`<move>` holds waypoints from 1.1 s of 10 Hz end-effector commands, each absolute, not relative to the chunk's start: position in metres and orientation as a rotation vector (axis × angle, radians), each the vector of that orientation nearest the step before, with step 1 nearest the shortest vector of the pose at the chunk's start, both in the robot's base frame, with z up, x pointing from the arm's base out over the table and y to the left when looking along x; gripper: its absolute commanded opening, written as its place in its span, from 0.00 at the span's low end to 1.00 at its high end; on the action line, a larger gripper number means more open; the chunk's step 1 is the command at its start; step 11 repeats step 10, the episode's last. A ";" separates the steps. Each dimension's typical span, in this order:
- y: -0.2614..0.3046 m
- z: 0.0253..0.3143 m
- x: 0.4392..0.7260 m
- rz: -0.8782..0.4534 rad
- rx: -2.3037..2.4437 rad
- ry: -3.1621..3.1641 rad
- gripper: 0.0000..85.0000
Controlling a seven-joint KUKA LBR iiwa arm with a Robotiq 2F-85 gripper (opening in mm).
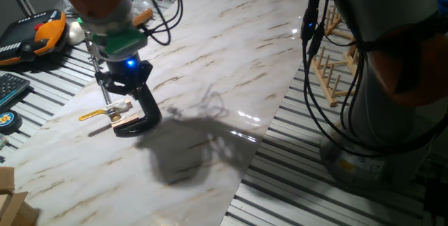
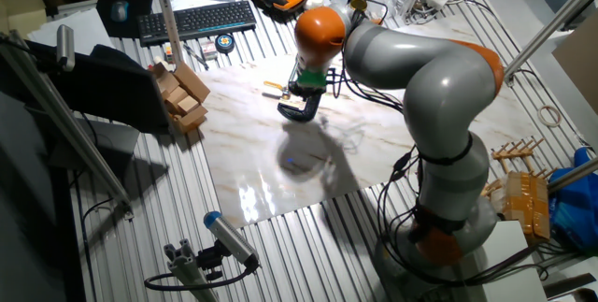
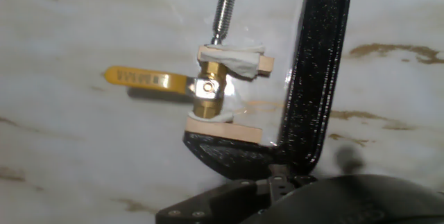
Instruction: Turn off the water tap
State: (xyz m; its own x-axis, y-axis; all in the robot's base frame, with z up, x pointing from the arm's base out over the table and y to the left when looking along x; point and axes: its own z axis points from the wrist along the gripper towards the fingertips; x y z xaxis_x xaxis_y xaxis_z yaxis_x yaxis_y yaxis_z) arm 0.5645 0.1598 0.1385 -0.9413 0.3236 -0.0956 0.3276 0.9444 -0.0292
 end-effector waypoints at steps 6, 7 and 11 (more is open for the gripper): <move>0.150 0.132 0.550 0.025 0.076 3.128 0.00; 0.148 0.131 0.548 0.030 0.069 3.121 0.00; 0.150 0.131 0.550 0.076 0.093 3.108 0.00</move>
